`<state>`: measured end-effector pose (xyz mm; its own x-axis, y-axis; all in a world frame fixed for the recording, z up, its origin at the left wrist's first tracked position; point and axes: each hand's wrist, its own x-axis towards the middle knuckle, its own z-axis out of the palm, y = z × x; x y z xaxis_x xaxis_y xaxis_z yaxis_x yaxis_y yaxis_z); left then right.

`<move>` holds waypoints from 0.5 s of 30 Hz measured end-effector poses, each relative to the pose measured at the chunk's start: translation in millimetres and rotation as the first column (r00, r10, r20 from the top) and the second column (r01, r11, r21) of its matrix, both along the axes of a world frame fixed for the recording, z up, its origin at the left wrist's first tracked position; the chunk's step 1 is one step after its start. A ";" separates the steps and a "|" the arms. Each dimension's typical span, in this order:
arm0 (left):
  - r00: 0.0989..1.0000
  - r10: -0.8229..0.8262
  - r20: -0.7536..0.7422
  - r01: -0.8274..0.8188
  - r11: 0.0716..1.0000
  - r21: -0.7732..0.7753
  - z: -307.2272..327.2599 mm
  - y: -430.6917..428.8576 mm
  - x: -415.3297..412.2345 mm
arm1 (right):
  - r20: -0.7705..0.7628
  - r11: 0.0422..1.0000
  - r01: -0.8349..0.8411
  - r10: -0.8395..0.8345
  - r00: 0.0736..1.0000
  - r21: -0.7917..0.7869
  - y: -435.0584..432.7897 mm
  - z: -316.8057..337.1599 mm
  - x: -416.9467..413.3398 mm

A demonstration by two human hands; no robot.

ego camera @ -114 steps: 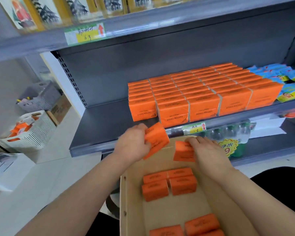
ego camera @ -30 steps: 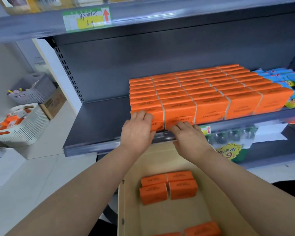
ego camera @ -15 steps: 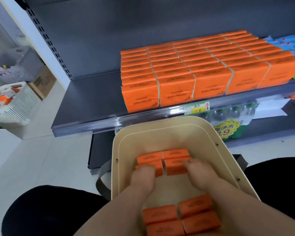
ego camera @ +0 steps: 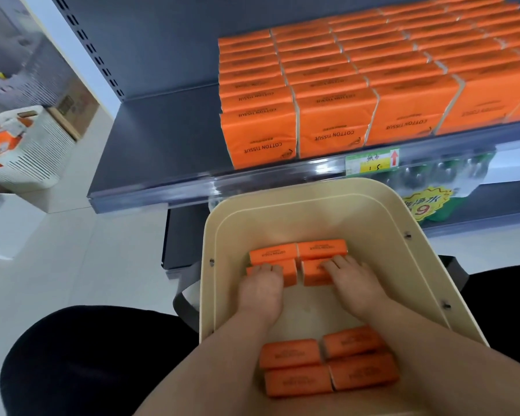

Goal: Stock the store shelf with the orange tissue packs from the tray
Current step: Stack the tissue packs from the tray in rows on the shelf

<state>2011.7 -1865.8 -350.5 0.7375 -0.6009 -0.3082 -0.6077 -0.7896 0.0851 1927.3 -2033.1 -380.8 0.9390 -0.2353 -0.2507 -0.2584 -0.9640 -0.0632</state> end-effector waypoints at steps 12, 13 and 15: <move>0.999 0.007 0.040 -0.005 0.999 -0.045 -1.8 1.1 -1.3 | -0.011 1.000 0.014 -0.014 1.000 -0.002 0.9 4.3 -0.4; 0.999 -0.003 0.053 0.005 0.999 -0.044 -2.9 0.2 -1.0 | -0.016 0.999 0.023 -0.022 1.000 0.039 1.6 6.6 -0.8; 0.997 -0.025 0.079 0.028 0.999 -0.042 -5.3 -1.9 0.9 | -0.081 0.994 0.059 -0.051 0.995 0.096 2.5 9.8 -0.4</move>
<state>2012.7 -1867.6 -355.8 0.7421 -0.6321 -0.2230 -0.6346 -0.7697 0.0699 1927.0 -2030.6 -371.0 0.9020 -0.2564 -0.3474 -0.3185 -0.9383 -0.1347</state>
